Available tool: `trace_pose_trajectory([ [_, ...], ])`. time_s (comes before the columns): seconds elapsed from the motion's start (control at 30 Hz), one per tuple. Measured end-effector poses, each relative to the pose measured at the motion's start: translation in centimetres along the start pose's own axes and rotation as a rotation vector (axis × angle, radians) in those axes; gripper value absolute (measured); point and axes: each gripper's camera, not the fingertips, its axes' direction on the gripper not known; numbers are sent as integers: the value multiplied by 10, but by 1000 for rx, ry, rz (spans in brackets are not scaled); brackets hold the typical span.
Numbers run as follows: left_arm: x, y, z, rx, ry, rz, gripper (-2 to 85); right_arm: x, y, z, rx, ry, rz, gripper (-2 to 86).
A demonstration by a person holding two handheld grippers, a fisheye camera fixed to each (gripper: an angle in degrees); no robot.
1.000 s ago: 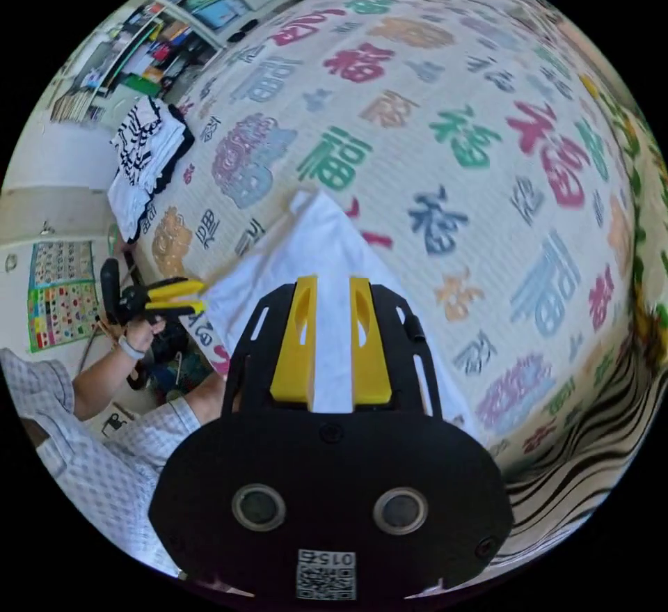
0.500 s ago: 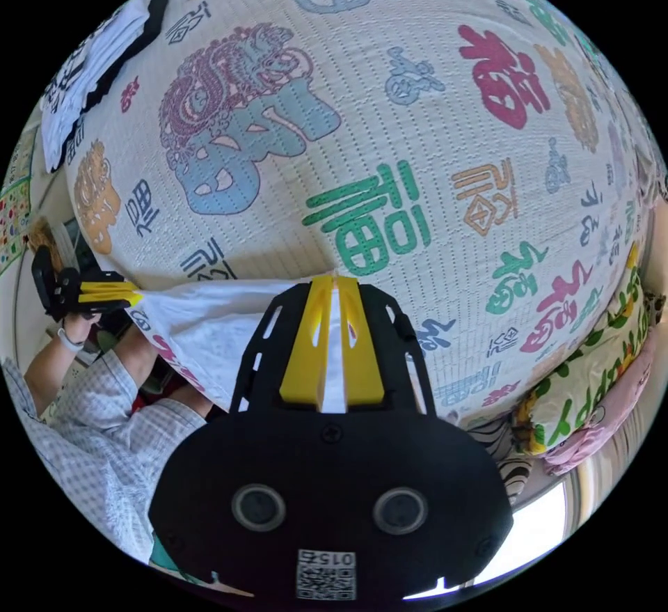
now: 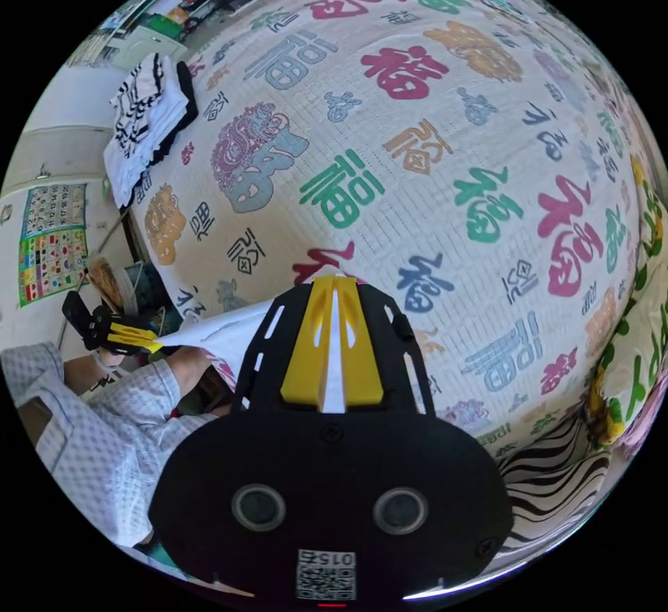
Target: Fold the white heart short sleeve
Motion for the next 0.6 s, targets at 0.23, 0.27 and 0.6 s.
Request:
trace_pose_trajectory([
  [0.23,124,25,97,-123,63,210,-8,56,161,-39,65,4,111,-3],
  [0.27,142,32,123,-159,81,232,-8,68,190,-39,57,8,144,-3],
  [0.6,235,86,344,-392,16,390,-7,164,367,16,7,-24,375,-3],
])
